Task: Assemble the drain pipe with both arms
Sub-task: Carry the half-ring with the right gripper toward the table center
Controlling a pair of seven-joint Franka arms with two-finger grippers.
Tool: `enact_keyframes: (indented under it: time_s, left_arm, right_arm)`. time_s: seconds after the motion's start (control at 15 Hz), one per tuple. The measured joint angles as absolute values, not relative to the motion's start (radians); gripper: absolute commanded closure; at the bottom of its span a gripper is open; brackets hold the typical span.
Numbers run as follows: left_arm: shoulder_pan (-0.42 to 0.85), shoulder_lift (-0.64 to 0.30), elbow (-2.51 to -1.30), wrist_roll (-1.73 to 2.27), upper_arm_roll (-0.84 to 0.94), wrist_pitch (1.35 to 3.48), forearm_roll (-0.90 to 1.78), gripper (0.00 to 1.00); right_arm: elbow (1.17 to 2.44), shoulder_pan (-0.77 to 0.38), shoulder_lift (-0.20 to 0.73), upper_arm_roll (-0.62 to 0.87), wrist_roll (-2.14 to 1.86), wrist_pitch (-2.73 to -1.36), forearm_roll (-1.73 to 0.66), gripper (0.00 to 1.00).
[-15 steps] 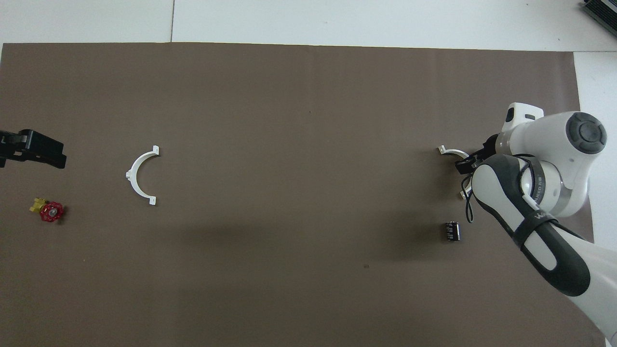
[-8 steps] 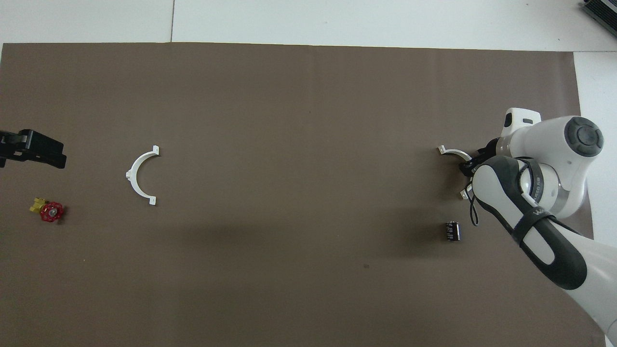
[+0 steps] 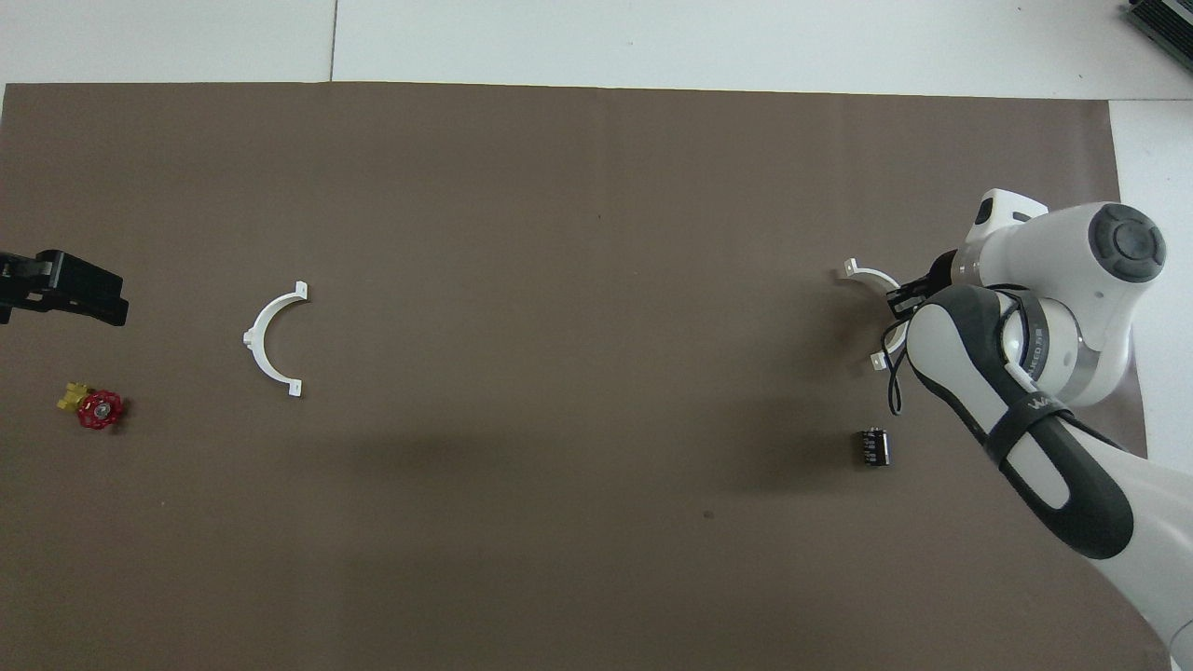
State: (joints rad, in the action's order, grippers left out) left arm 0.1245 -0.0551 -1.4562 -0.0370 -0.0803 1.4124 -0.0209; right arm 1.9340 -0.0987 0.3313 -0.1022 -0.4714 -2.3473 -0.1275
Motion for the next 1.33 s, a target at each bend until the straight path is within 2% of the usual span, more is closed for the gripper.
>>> enact_keyframes:
  time_s: [0.33, 0.6, 0.87, 1.33]
  left_arm:
    - [0.124, -0.055, -1.456, -0.037, -0.08, 1.412, -0.021, 0.0]
    - [0.124, -0.055, -1.456, -0.037, -0.08, 1.412, -0.021, 0.0]
    - [0.124, -0.055, -1.456, -0.037, -0.08, 1.412, -0.021, 0.0]
    - [0.124, -0.055, -1.456, -0.037, -0.08, 1.412, -0.021, 0.0]
  right_arm:
    - [1.817, -0.315, 0.337, -0.098, -0.045, -2.271, -0.127, 1.0]
    - [1.714, -0.465, 0.419, -0.097, 0.18, -2.261, -0.127, 1.0]
    - [1.643, -0.549, 0.509, -0.097, 0.207, -2.261, -0.127, 1.0]
    - [1.636, -0.646, 0.548, -0.098, 0.207, -2.275, -0.127, 1.0]
